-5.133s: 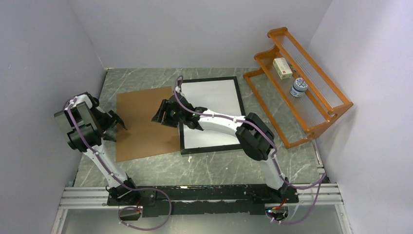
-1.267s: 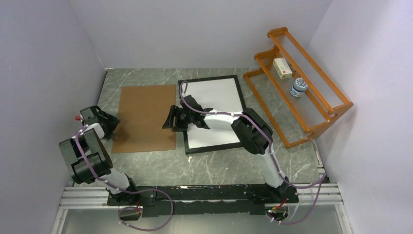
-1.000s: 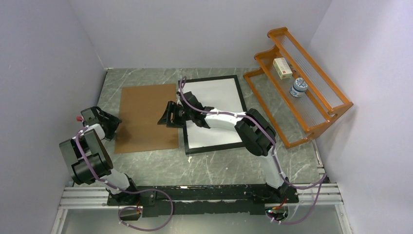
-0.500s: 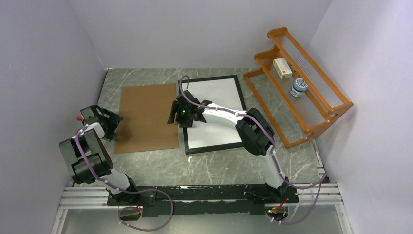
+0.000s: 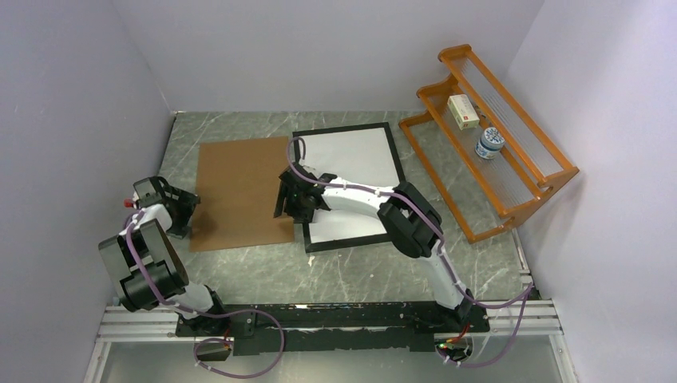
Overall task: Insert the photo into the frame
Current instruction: Move the photo frame item to the center of the board.
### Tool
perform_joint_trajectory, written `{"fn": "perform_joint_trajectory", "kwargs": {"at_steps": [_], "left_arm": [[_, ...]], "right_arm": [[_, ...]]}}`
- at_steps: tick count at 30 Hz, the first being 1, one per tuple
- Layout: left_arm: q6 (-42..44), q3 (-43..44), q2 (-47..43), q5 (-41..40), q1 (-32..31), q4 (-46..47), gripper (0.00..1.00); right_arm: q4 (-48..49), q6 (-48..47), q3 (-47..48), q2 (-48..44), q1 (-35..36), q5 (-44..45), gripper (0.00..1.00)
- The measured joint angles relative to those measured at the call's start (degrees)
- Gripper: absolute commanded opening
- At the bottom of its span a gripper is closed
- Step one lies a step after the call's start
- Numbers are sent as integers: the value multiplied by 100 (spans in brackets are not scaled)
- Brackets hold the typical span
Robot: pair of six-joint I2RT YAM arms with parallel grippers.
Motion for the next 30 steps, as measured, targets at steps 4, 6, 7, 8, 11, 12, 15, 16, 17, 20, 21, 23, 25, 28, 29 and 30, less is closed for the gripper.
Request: {"fn": "perform_joint_trajectory", "kwargs": {"at_steps": [4, 6, 7, 8, 11, 12, 15, 16, 17, 20, 21, 23, 25, 28, 29, 30], "left_arm": [[-190, 24, -9, -142, 0, -186, 88], [-299, 15, -72, -271, -7, -299, 88], [-363, -15, -127, -328, -11, -361, 88], [-402, -63, -192, -376, -11, -402, 87], [-466, -160, -302, -452, -9, -466, 82], [-483, -162, -273, -452, -9, -466, 81], [-483, -140, -142, -402, 15, -527, 75], [-479, -114, -105, -376, 28, -544, 73], [-463, -96, -66, -337, 50, -573, 72], [-439, -52, 52, -175, 120, -461, 69], [-435, -46, 90, -125, 136, -389, 68], [-411, -37, 153, -31, 173, -256, 67], [-393, -42, 192, 39, 223, -149, 67], [-391, -59, 236, 166, 308, 7, 67], [-391, -68, 236, 201, 330, 37, 66], [-393, -79, 236, 232, 350, 59, 66]], "right_arm": [[127, 291, -234, -127, 46, 107, 66], [162, 385, -341, -188, 66, 133, 66], [175, 422, -380, -212, 74, 144, 66], [186, 450, -407, -227, 85, 149, 66], [282, 511, -509, -275, 90, 131, 66], [323, 525, -540, -284, 90, 122, 66], [424, 522, -601, -297, 74, -17, 66], [479, 518, -643, -315, 61, -59, 66], [542, 509, -688, -332, 50, -103, 65], [807, 476, -868, -385, -2, -323, 64], [905, 468, -929, -398, -24, -409, 63], [1158, 470, -1086, -439, -74, -605, 61], [1486, 509, -1276, -472, -157, -874, 61], [1648, 490, -1305, -457, -225, -1132, 60], [1670, 481, -1305, -455, -238, -1185, 60], [1685, 468, -1305, -452, -256, -1241, 60]]}}
